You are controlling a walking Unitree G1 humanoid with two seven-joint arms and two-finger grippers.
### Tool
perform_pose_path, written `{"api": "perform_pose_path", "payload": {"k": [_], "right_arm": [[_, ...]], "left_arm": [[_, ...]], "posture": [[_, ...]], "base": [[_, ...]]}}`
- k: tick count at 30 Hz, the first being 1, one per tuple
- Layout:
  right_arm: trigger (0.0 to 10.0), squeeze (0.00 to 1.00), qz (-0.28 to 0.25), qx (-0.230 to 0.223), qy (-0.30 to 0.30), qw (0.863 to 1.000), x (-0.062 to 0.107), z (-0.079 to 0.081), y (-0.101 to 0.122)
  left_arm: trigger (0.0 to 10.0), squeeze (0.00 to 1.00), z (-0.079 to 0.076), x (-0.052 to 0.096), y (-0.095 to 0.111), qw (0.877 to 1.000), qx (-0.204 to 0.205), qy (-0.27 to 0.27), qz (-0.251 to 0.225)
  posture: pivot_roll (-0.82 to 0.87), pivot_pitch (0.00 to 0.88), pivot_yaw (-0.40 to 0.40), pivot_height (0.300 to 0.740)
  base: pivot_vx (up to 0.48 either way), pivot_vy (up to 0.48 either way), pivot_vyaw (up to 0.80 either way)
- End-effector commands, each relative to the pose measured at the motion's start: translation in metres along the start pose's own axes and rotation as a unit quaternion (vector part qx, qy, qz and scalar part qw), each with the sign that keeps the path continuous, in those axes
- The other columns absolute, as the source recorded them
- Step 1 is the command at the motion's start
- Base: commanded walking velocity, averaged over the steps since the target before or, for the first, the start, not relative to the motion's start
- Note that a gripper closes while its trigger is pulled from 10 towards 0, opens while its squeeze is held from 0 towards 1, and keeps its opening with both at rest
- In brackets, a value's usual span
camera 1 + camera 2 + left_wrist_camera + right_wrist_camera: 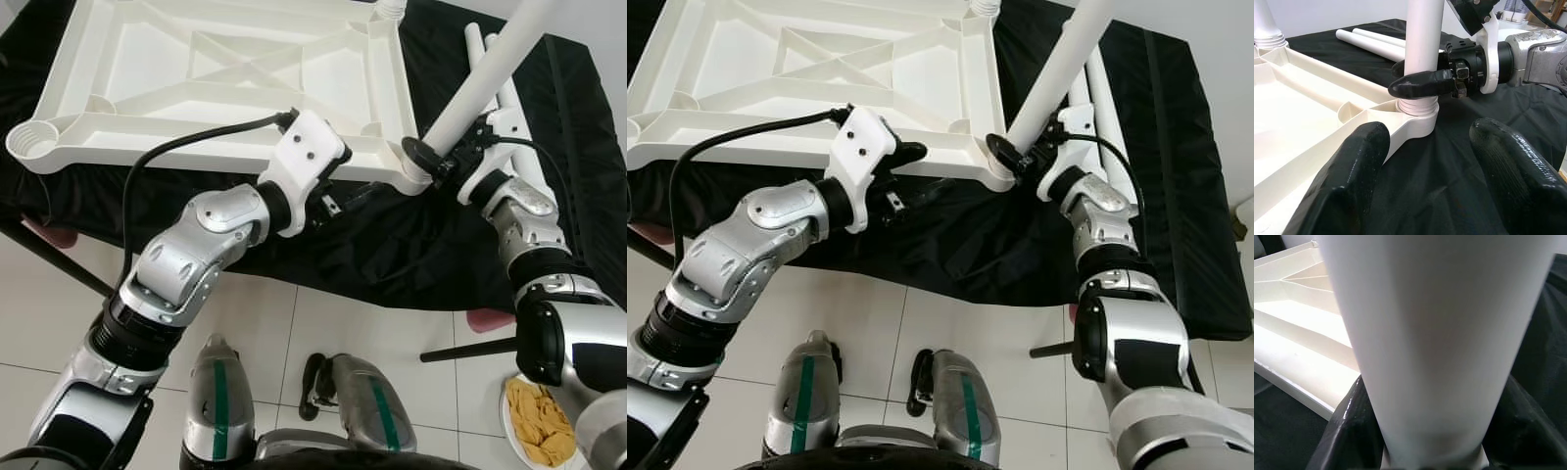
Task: Building children table
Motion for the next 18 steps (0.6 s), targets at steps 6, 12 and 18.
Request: {"api": "perform_pose_path", "payload": {"k": [6, 12, 18], "right_arm": [[10.0, 0.0, -0.003, 0.008, -0.007, 1.0, 0.0, -0.003, 0.003], [10.0, 0.0, -0.009, 0.011, -0.015, 1.0, -0.002, -0.002, 0.005], [10.0, 0.0, -0.041, 0.014, -0.068, 0.997, -0.007, 0.004, 0.015]], "left_arm": [[10.0, 0.0, -0.01, 0.0, 0.006, 0.999, -0.006, -0.033, -0.005], [10.0, 0.0, -0.011, 0.0, 0.006, 0.999, -0.005, -0.032, -0.005], [10.0, 0.0, -0.011, -0.001, 0.005, 1.0, -0.001, -0.029, -0.007]], "posture": [[0.14, 0.043, -0.101, 0.74], [0.13, 0.047, -0.109, 0.74], [0.13, 0.048, -0.112, 0.74]], "base": [[0.0, 0.0, 0.0], [0.0, 0.0, 0.0], [0.0, 0.0, 0.0]]}}
Point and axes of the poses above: a point about 5 cm out from each wrist's last joint towards the gripper, its own x axis pointing back from the gripper into the wrist, its own y axis along the axis of the wrist's last joint, z = x × y, the point moved 6 cm from there along -x, pointing out of the wrist towards the gripper, and after that the axes turned 1 degree about x, right-handed, at the moved point
